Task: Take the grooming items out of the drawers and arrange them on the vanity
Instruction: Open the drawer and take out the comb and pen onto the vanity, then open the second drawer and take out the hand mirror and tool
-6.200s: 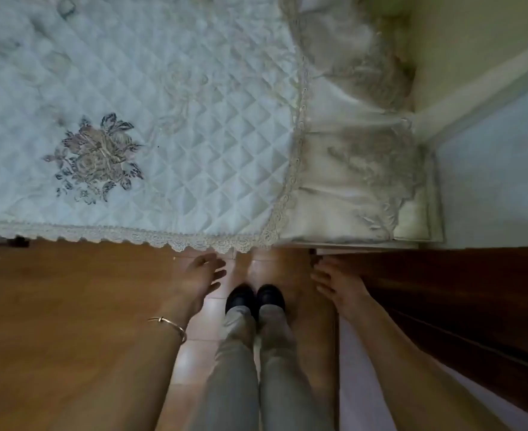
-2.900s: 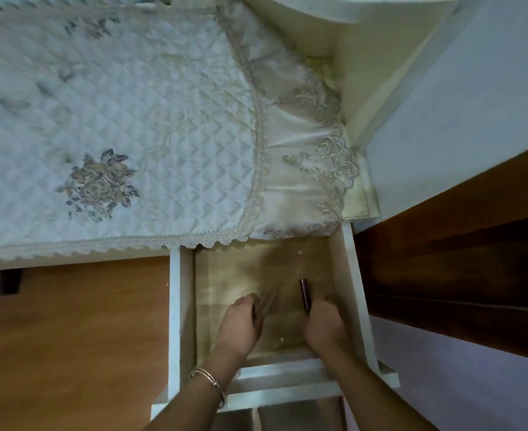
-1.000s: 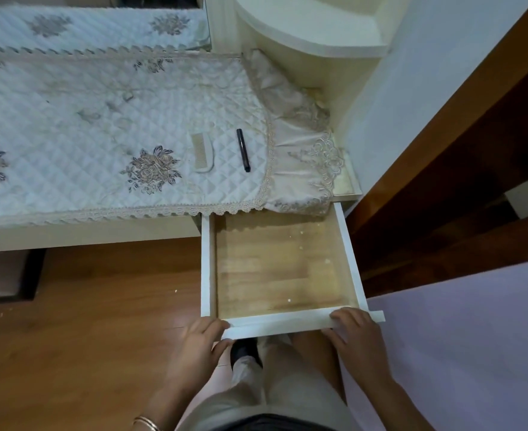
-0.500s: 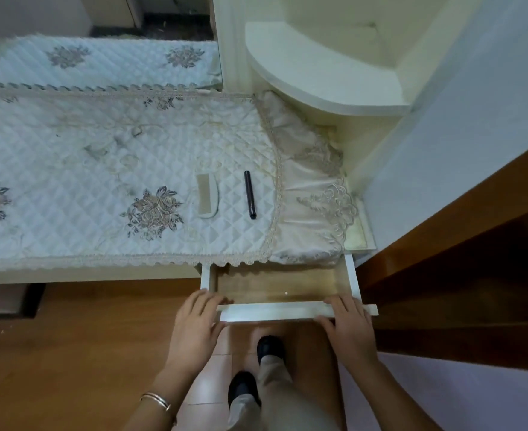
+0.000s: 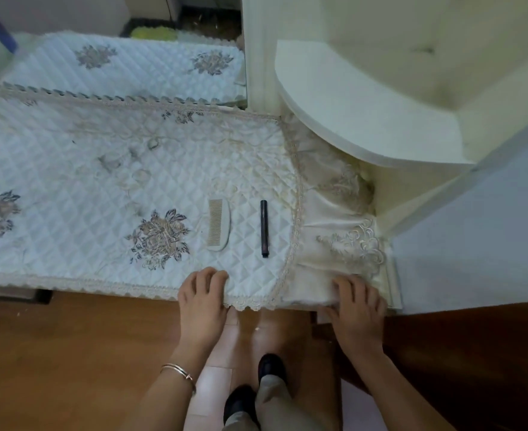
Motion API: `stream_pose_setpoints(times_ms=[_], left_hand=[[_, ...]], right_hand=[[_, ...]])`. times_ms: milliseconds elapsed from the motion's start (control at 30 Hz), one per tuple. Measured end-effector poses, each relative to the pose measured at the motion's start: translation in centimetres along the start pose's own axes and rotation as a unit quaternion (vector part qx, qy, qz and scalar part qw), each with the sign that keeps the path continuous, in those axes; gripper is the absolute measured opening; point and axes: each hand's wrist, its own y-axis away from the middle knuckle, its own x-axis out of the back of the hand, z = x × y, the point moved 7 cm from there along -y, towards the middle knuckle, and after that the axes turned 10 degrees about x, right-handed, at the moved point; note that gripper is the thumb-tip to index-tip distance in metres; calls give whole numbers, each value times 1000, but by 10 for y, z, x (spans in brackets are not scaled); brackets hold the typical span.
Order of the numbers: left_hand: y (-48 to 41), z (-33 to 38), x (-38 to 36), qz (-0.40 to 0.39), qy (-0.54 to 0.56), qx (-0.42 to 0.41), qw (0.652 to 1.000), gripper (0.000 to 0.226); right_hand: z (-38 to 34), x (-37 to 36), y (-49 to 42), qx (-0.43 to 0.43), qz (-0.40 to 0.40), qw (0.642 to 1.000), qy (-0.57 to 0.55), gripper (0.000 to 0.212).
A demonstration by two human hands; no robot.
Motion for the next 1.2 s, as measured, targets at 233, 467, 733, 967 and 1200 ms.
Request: stream_pose_setpoints(times_ms=[233, 467, 733, 967, 1200], left_hand=[[6, -1, -3, -2, -11, -39, 999, 60], [34, -37, 10, -103, 80, -71, 989, 47], [149, -190, 8, -281, 161, 139, 936, 25], [292, -370, 9, -406, 123, 274, 863, 29], [337, -458, 25, -402, 173, 410, 800, 9]], right_hand=[[-4, 2, 4, -9, -3, 1000, -10, 64], [-18, 7, 20, -20, -74, 996, -50, 56], [-100, -20, 139, -102, -210, 954, -187, 46], [-225, -57, 308, -224, -392, 830, -328, 6], [-240, -101, 380, -337, -411, 792, -301, 19]])
